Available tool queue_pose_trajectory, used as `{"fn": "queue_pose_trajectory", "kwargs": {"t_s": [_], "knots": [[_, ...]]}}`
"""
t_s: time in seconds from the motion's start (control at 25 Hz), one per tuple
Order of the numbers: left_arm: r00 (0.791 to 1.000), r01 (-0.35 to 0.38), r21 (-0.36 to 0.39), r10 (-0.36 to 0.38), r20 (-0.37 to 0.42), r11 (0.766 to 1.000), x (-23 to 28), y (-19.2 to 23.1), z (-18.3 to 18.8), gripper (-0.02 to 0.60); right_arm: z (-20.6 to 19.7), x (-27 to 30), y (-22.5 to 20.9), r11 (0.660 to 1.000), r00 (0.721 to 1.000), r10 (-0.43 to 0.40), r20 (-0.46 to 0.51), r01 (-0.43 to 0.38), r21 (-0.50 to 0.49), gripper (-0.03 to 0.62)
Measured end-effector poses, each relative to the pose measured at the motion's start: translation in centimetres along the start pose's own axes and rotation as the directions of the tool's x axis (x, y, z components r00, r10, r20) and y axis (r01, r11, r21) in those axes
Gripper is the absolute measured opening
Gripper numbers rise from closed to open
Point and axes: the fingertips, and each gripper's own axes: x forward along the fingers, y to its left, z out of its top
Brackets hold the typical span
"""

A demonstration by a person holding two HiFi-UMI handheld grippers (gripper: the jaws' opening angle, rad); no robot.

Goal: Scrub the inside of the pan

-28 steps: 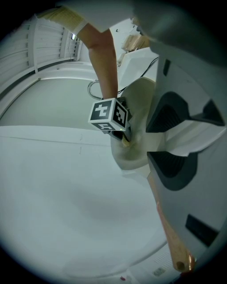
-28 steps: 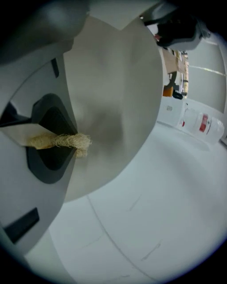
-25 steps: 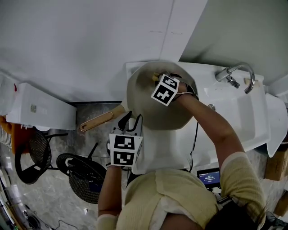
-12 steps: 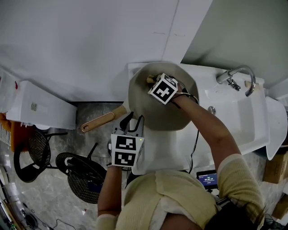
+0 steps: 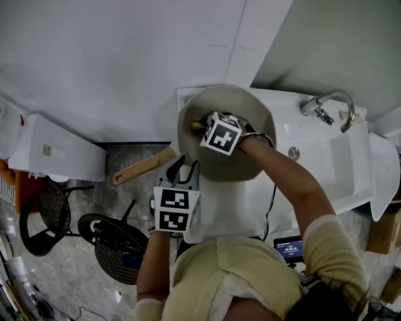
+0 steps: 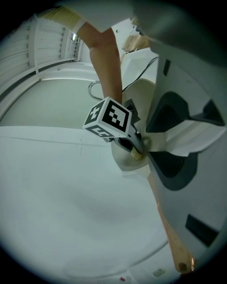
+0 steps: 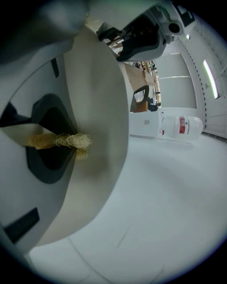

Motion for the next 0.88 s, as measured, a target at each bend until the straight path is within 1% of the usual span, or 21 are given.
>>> {"fn": "queue_pose_trajectory", "kwargs": {"t_s": [0.2,0.4,0.68,0.88], "knots": [[1.000,0.001,0.000,-0.001,0.001,1.000,0.0,0.0,0.0,0.184,0.1,-0.2,2.0,0.994,0.996,0.085,0.002,-0.085,-0.066,0.078],[1.000,0.001,0.006,-0.001,-0.001,1.000,0.0,0.1,0.0,0.183,0.0,-0.5,3.9,0.978,0.985,0.174,0.004,-0.172,-0.114,0.078],[1.000,-0.001,0.013,0.001,-0.004,1.000,0.1,0.0,0.0,0.183,-0.7,-1.4,6.7,0.936,0.947,0.320,-0.001,-0.316,-0.157,0.078],[1.000,-0.002,0.021,0.002,-0.002,1.000,0.0,0.0,0.0,0.184,-1.6,-2.2,8.2,0.900,0.917,0.396,-0.042,-0.397,-0.179,0.078]]}}
